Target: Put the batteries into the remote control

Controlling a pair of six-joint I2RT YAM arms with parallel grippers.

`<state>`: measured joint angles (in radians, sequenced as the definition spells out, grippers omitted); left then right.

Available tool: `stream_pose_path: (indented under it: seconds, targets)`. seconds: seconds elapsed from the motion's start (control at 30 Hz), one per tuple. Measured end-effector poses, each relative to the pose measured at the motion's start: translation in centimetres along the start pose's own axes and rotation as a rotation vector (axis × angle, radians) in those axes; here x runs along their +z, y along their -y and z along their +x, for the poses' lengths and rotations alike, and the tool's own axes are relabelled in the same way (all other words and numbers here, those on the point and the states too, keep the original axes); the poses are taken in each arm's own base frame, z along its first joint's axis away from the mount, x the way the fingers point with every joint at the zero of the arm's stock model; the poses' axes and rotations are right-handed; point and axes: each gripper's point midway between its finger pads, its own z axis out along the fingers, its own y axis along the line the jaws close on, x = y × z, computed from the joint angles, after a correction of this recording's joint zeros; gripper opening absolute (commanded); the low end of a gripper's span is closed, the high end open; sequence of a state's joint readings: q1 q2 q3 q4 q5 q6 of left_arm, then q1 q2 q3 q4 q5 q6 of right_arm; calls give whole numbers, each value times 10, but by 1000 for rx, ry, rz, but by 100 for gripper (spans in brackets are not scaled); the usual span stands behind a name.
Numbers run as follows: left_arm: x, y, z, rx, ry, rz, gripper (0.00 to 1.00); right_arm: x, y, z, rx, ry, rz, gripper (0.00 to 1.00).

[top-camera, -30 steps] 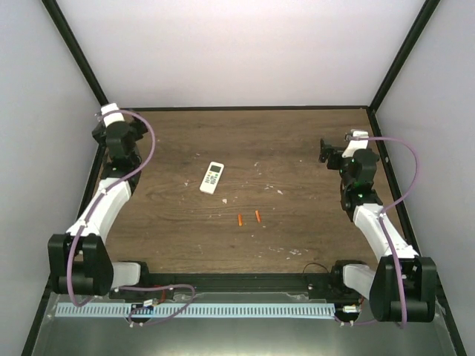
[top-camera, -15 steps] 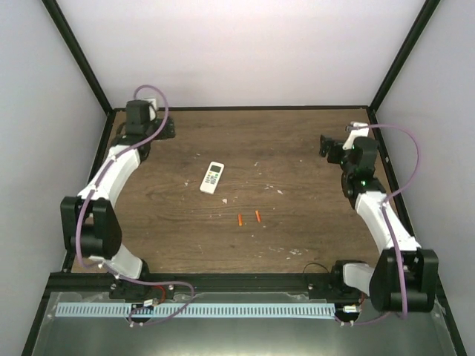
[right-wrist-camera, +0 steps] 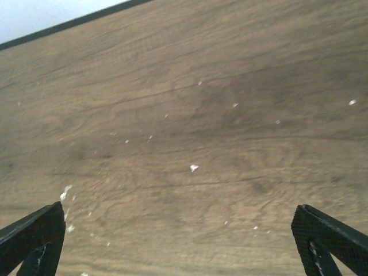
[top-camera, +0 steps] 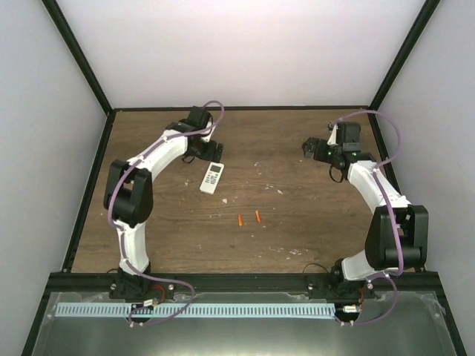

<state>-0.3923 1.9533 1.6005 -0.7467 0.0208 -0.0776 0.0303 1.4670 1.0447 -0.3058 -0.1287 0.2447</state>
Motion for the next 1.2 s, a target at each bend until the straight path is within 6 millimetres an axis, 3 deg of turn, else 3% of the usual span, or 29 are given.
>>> stream_pose_path:
  seconds: [0.13, 0.3, 0.67, 1.2]
  targets:
    - [16, 2, 6, -1, -58, 7, 98, 1, -15, 12, 0, -45, -41, 100]
    - [34, 10, 27, 15, -145, 21, 98, 3, -29, 26, -9, -92, -71, 100]
    - [52, 15, 51, 63, -250, 12, 98, 13, -32, 42, 1, -157, -81, 100]
    - [69, 14, 52, 138, -283, -81, 90, 18, -34, 53, 5, -197, -90, 100]
